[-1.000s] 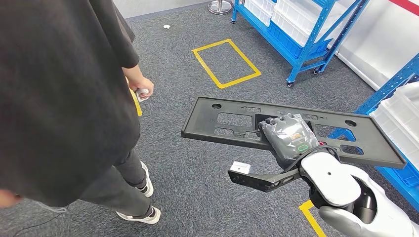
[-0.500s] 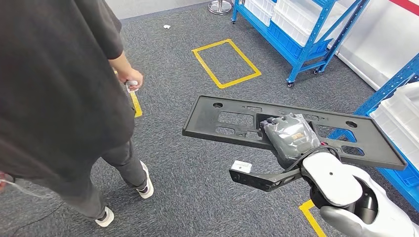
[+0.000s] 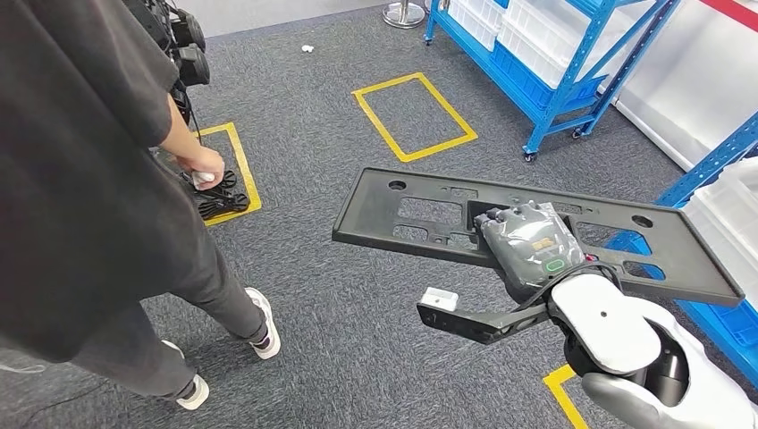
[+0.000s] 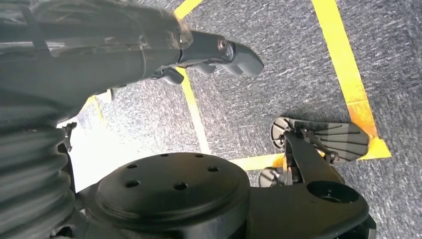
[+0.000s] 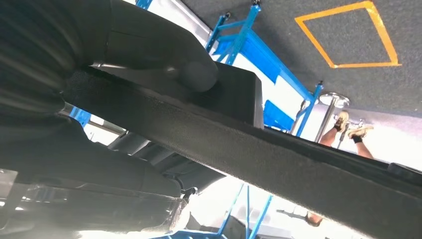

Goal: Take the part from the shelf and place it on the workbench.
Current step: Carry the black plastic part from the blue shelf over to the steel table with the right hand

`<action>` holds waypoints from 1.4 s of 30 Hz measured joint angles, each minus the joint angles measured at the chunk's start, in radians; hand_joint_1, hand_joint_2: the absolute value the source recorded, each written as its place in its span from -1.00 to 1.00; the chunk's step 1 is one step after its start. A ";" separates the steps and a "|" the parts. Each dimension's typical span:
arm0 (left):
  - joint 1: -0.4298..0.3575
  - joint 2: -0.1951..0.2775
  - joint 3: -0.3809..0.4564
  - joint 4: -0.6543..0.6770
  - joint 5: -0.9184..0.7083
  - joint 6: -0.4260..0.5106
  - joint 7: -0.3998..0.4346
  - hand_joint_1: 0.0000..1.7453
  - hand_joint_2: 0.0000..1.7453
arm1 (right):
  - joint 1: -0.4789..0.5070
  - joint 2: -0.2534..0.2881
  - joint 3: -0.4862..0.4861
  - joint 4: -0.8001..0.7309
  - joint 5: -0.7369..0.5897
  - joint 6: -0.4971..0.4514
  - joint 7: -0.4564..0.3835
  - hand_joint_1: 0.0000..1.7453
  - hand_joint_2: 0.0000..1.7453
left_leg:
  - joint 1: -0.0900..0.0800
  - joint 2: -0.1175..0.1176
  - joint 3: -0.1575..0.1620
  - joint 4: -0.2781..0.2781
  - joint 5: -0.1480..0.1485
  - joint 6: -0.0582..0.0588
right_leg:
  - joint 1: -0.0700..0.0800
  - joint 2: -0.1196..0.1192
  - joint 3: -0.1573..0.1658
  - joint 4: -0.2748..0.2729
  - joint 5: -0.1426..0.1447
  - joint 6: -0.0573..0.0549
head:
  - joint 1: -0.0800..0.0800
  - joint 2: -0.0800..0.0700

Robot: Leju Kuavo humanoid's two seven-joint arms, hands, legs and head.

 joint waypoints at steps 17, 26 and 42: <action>-0.005 -0.001 0.000 0.000 0.006 -0.001 -0.009 -1.00 1.00 | -0.018 -0.005 0.019 0.000 -0.012 -0.007 0.000 1.00 1.00 | 0.022 0.034 -0.144 0.229 -0.064 -0.075 | -0.005 -0.083 0.157 -0.297 0.128 -0.036 | -0.033 0.000; -0.004 0.002 0.000 0.000 -0.001 -0.001 -0.006 -1.00 1.00 | -0.017 -0.009 0.018 -0.001 -0.008 -0.009 0.000 1.00 1.00 | 0.006 0.085 -0.041 0.021 0.011 -0.027 | -0.001 -0.103 0.168 -0.240 0.055 0.002 | -0.029 0.000; -0.001 0.000 0.000 0.000 -0.016 0.000 -0.016 -1.00 1.00 | 0.032 -0.035 -0.022 -0.011 -0.008 -0.011 0.000 1.00 1.00 | 0.010 -0.127 -0.038 0.018 0.017 -0.043 | -0.004 0.037 0.127 -0.280 0.139 -0.037 | -0.002 0.000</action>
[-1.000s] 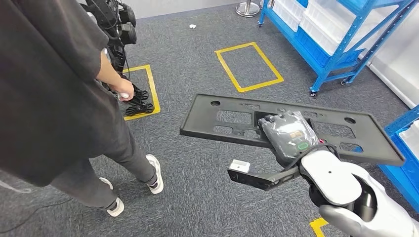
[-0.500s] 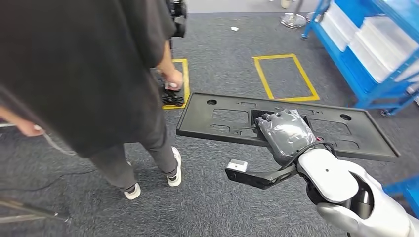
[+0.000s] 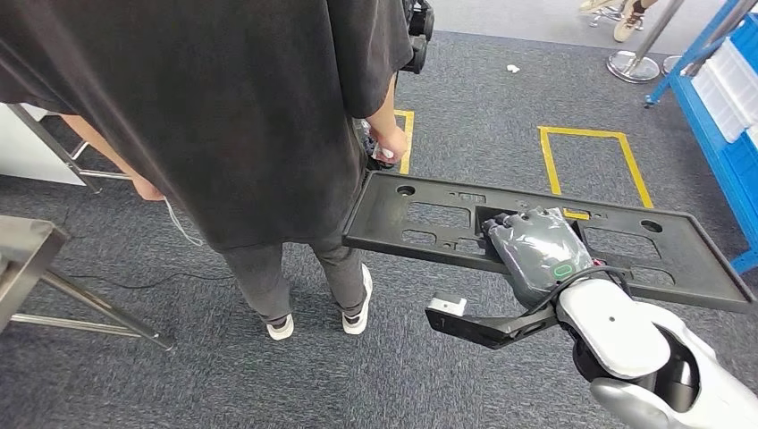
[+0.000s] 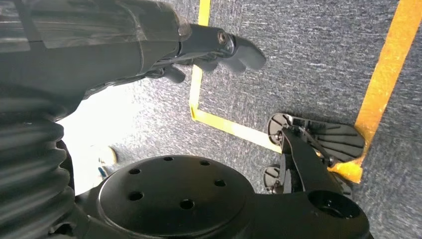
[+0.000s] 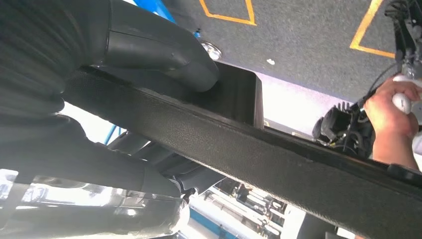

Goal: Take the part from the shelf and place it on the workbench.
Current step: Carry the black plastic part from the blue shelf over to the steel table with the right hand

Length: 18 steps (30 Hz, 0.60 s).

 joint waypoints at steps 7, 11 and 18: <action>-0.003 0.002 0.000 0.000 0.002 0.000 0.002 -1.00 1.00 | -0.003 0.002 0.004 0.000 0.000 -0.003 0.000 1.00 1.00 | 0.012 0.158 -0.087 0.186 -0.085 -0.029 | -0.005 -0.080 0.014 -0.018 0.002 -0.002 | -0.024 0.000; -0.002 0.001 0.000 0.000 0.006 0.000 0.004 -1.00 1.00 | -0.020 0.002 0.012 0.002 -0.002 -0.003 0.000 1.00 1.00 | 0.017 0.250 -0.006 0.035 -0.019 -0.041 | -0.007 -0.134 0.018 0.005 -0.020 0.025 | -0.035 0.000; -0.005 0.004 0.000 0.000 0.014 0.000 0.006 -1.00 1.00 | -0.055 0.007 0.034 0.010 -0.007 -0.007 0.000 1.00 1.00 | 0.012 0.189 0.000 0.019 -0.020 0.012 | -0.011 -0.082 -0.017 0.121 -0.109 0.048 | -0.016 0.000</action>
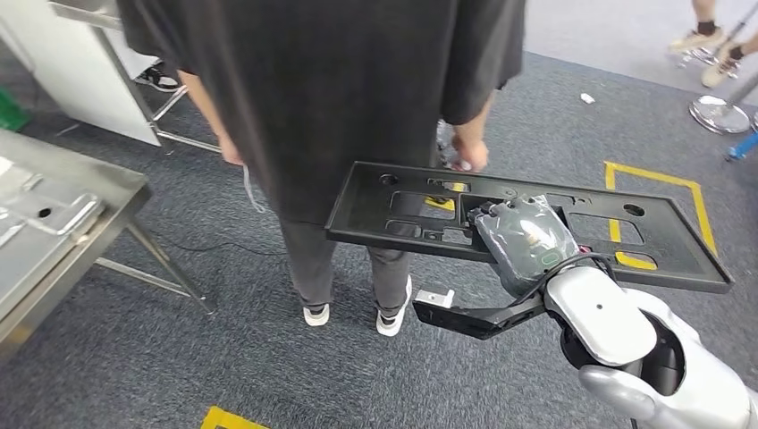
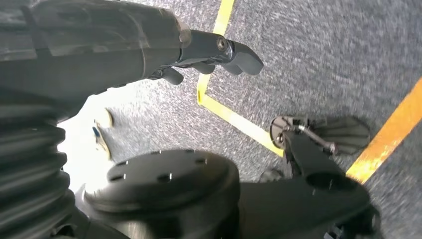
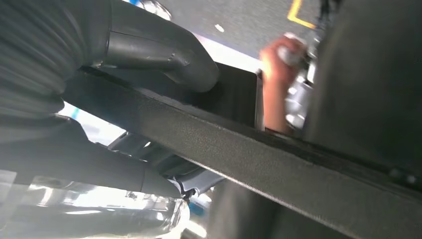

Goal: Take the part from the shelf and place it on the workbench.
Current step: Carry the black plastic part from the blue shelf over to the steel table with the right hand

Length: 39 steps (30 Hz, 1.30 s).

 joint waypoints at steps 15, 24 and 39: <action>0.001 0.000 0.000 0.000 0.002 0.000 -0.009 -1.00 1.00 | -0.025 0.006 0.027 0.009 -0.004 0.000 0.000 1.00 1.00 | -0.015 -0.055 -0.037 0.069 -0.045 -0.027 | 0.012 0.046 0.027 -0.134 0.115 -0.059 | 0.006 0.000; 0.001 -0.001 0.000 -0.001 0.002 0.000 -0.008 -1.00 1.00 | -0.037 0.016 0.044 0.018 -0.009 -0.002 0.000 1.00 1.00 | 0.000 0.076 -0.004 0.010 0.003 -0.051 | 0.008 -0.067 0.035 -0.109 0.086 -0.027 | -0.019 0.000; 0.000 -0.002 0.000 -0.001 0.002 0.000 -0.008 -1.00 1.00 | -0.054 0.018 0.058 0.034 -0.014 -0.005 0.000 1.00 1.00 | -0.008 -0.130 -0.006 0.001 0.017 0.005 | 0.008 0.117 0.004 -0.062 0.089 -0.053 | 0.021 0.000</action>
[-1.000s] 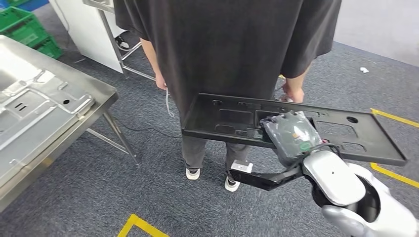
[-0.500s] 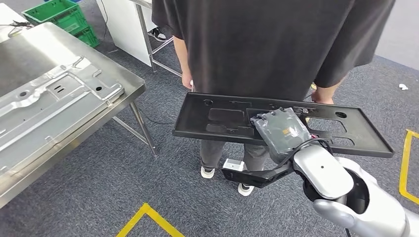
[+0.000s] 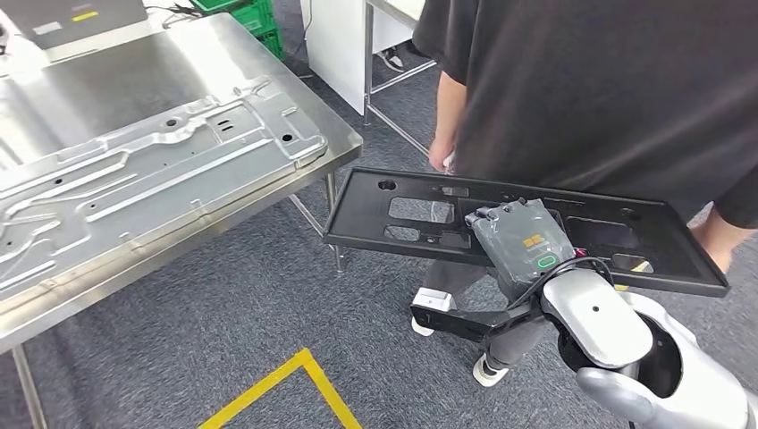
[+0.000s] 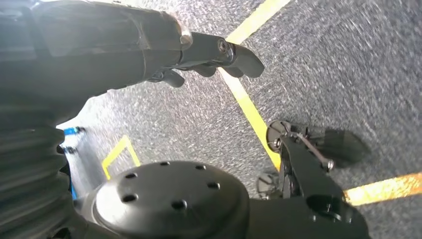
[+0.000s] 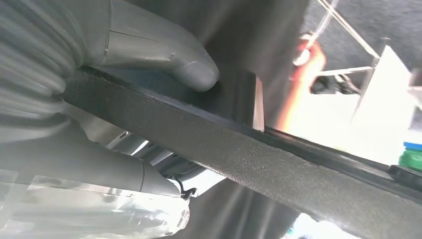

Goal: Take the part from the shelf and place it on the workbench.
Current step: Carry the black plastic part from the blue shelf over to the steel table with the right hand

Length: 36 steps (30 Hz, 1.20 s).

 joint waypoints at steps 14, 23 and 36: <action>0.001 0.002 0.000 0.000 -0.013 -0.001 0.000 -1.00 1.00 | 0.014 0.001 -0.003 0.004 0.000 -0.002 0.000 1.00 1.00 | 0.014 0.161 -0.009 0.051 -0.029 -0.066 | -0.008 -0.158 0.038 -0.064 0.009 0.016 | -0.039 0.000; 0.000 -0.001 -0.001 0.000 -0.017 -0.001 0.000 -1.00 1.00 | 0.047 -0.018 -0.026 -0.011 0.001 -0.014 0.000 1.00 1.00 | 0.008 0.112 0.014 -0.011 -0.011 -0.001 | -0.008 -0.106 -0.022 0.111 -0.111 0.048 | -0.019 0.000; 0.002 -0.006 -0.001 0.000 -0.015 -0.004 -0.001 -1.00 1.00 | 0.029 -0.031 -0.024 -0.021 0.007 -0.027 0.000 1.00 1.00 | -0.003 0.027 -0.025 0.021 -0.013 -0.026 | 0.000 -0.050 0.030 -0.064 0.016 -0.005 | -0.002 0.000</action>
